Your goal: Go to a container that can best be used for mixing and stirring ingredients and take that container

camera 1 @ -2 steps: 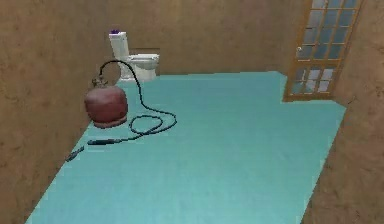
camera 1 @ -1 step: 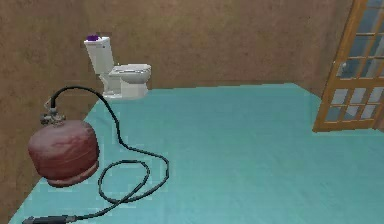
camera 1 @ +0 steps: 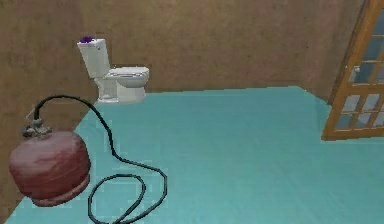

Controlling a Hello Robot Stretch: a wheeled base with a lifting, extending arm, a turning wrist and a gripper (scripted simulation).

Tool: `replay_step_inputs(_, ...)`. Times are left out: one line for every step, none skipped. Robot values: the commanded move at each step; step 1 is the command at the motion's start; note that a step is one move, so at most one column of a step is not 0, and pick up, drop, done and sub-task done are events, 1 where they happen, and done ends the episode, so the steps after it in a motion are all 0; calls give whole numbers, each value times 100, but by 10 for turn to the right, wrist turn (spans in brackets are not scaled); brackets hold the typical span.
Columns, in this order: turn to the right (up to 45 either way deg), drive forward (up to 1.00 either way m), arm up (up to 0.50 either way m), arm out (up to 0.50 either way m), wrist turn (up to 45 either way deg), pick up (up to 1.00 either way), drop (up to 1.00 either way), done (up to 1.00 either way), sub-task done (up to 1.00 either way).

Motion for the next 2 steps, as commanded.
replay_step_inputs(180,0,0,0,0,0,0,0,0)
replay_step_inputs(0,100,0,0,0,0,0,0,0)
